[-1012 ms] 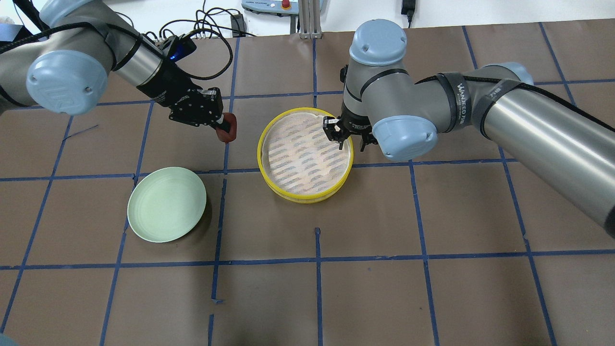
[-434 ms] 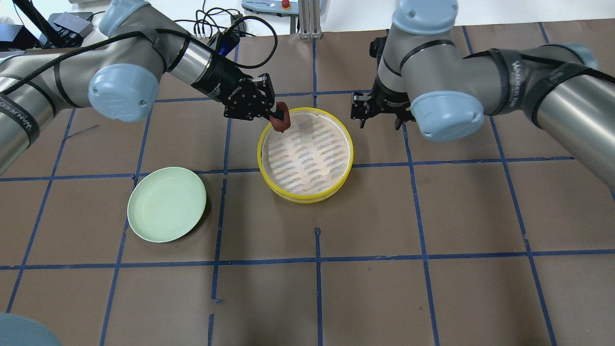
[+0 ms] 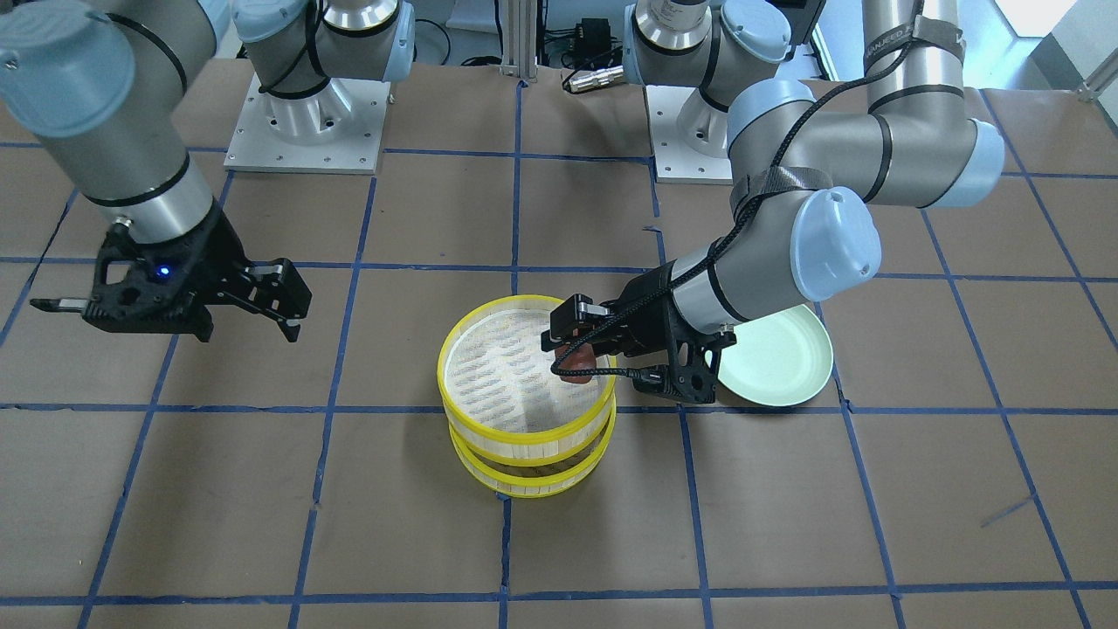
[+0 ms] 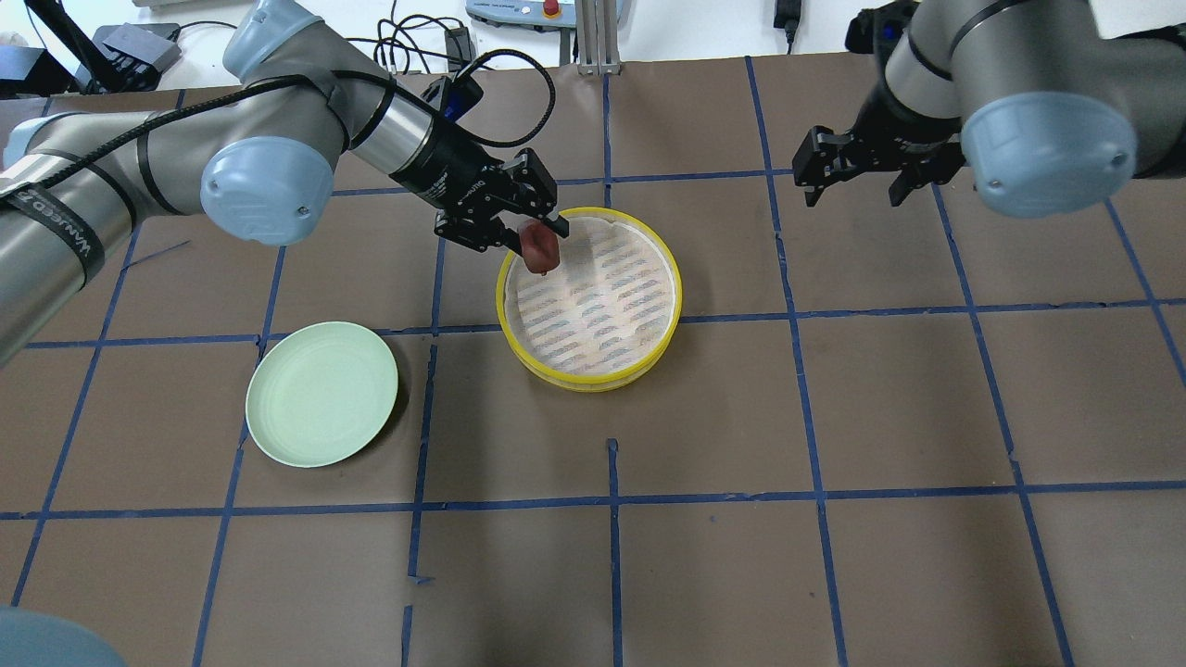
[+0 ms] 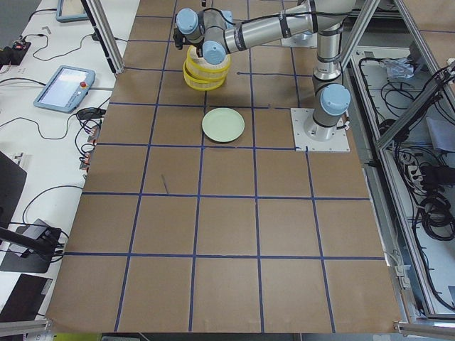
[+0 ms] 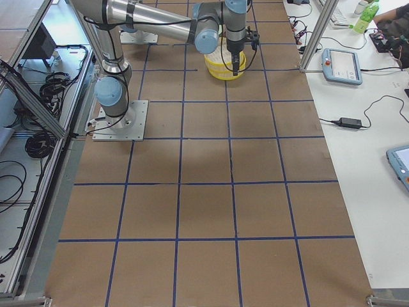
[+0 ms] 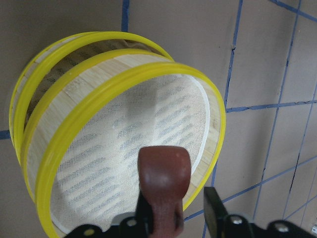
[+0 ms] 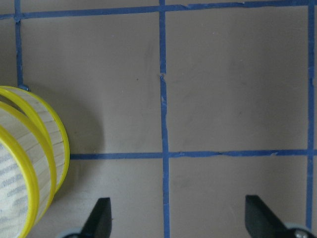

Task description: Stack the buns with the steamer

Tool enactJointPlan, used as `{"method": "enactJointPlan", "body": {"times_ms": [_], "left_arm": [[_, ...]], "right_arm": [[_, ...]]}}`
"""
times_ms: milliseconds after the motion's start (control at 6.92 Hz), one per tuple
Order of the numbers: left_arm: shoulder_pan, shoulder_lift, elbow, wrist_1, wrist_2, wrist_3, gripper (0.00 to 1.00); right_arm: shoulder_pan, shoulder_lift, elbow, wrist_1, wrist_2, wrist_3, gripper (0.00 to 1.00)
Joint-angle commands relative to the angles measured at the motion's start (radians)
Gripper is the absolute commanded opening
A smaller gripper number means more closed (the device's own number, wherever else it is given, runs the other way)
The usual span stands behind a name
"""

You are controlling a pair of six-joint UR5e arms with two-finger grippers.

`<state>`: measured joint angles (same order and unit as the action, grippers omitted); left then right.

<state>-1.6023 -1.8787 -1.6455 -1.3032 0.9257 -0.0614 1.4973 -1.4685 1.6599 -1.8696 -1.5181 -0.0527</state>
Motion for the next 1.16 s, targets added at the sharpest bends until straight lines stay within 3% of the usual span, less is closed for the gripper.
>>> {"method": "enactJointPlan", "body": {"times_ms": [0,289,434,578,723,867,1012], "left_arm": [[-0.001,0.004,0.006,0.001,0.002,-0.002,1.00],[0.001,0.016,0.026,0.001,0.021,-0.002,1.00],[0.002,0.045,0.064,-0.014,0.127,-0.008,1.00],[0.002,0.096,0.114,-0.124,0.151,-0.014,1.00],[-0.002,0.131,0.169,-0.222,0.338,-0.014,1.00],[0.002,0.173,0.194,-0.323,0.404,-0.017,1.00],[0.004,0.191,0.185,-0.338,0.588,-0.003,1.00]], "right_arm": [[-0.019,-0.061,-0.116,0.160,-0.002,-0.018,0.99],[-0.014,-0.092,-0.129,0.153,0.003,-0.042,1.00],[-0.015,-0.069,-0.105,0.147,-0.013,-0.042,1.00],[-0.015,-0.067,-0.103,0.156,-0.014,-0.039,1.00],[-0.011,-0.070,-0.101,0.162,-0.013,-0.038,1.00],[-0.003,-0.069,-0.095,0.164,-0.011,-0.026,1.00],[-0.002,-0.078,-0.086,0.174,-0.002,-0.027,1.00]]}}
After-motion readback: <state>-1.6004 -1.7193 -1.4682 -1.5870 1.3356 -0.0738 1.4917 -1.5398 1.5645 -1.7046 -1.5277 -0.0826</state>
